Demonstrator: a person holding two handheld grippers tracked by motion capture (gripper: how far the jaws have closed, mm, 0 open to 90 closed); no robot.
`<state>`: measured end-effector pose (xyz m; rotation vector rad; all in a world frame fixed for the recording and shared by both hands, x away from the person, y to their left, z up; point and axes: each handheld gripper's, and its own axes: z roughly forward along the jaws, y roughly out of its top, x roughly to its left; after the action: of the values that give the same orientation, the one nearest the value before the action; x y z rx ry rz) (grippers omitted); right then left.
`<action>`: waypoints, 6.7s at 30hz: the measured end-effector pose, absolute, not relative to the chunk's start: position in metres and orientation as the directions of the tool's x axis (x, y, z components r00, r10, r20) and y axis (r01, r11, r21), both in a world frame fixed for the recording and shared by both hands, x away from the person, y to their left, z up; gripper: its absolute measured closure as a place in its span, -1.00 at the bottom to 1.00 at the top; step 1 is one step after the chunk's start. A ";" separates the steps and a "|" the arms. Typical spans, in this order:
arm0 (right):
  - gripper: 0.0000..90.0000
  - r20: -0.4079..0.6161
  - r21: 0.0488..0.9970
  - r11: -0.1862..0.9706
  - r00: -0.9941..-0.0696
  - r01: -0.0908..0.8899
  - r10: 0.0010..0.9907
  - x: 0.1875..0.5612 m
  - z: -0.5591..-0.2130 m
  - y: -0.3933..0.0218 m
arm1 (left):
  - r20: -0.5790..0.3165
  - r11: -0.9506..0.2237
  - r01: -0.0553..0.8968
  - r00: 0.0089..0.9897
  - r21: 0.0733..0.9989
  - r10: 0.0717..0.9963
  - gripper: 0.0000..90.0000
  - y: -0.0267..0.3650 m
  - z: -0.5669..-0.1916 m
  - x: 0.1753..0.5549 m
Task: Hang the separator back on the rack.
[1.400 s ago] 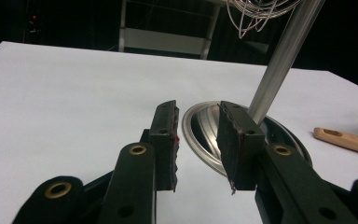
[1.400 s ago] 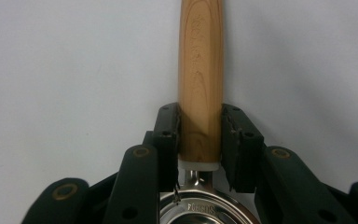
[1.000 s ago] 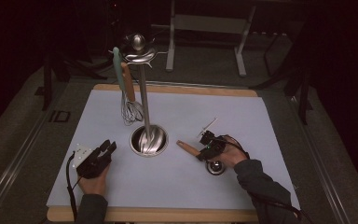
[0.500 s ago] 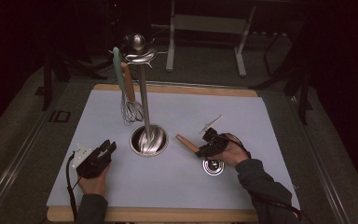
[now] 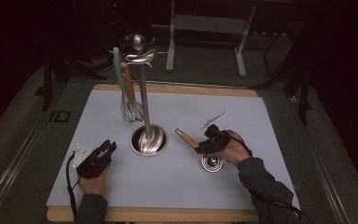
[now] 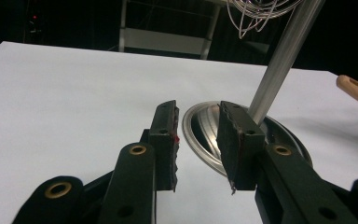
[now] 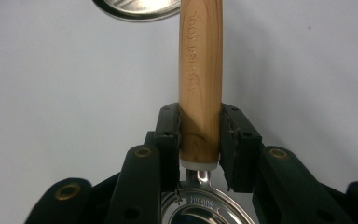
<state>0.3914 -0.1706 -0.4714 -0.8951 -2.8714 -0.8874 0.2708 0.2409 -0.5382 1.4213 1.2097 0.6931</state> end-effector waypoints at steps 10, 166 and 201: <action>0.57 0.158 0.550 0.657 -0.837 0.515 0.524 0.390 -0.460 -0.173 | -0.205 0.112 0.293 0.310 0.950 0.928 0.51 0.241 -0.538 0.271; 0.57 0.138 0.832 0.443 -0.898 0.334 0.419 0.371 -0.358 -0.147 | -0.205 0.112 0.295 0.306 0.949 0.929 0.51 0.241 -0.538 0.271; 0.57 0.096 0.921 0.324 -0.930 0.218 0.354 0.363 -0.325 -0.142 | -0.206 0.112 0.295 0.307 0.949 0.929 0.51 0.241 -0.538 0.271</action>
<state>0.3631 -0.1422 -0.3246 -0.5768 -2.6533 -1.8125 0.2714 0.2410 -0.5383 1.4216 1.2131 0.6929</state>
